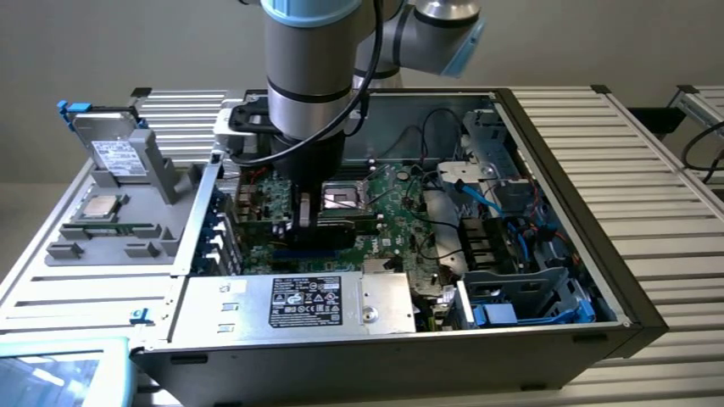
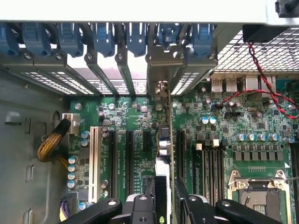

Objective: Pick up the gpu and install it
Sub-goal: 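Pick up the gpu and move the gpu toward the slot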

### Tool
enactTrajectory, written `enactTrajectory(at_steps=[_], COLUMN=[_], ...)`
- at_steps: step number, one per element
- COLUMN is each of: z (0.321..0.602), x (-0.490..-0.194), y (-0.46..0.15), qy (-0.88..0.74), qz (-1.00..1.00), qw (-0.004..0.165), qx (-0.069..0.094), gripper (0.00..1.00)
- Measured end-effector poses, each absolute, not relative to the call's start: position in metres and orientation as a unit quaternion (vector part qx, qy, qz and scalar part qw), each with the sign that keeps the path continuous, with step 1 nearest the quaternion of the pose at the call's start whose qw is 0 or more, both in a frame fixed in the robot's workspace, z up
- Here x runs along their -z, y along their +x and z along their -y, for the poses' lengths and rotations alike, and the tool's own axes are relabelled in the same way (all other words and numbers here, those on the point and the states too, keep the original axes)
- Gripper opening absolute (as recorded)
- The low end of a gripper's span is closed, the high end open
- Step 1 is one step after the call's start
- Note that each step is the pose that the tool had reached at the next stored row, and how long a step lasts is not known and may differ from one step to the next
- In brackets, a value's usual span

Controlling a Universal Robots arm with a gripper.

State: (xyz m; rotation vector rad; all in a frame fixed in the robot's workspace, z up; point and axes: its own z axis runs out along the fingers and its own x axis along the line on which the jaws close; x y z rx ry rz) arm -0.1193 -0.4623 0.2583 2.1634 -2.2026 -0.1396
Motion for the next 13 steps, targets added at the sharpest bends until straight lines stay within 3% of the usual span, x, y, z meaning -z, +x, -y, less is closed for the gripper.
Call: enactTrajectory(at_steps=[13], z=[0.4621], x=[-0.2599], y=[-0.1189], qy=[0.700], qz=[0.712], qw=[0.027], qx=[0.046], gripper=[0.28])
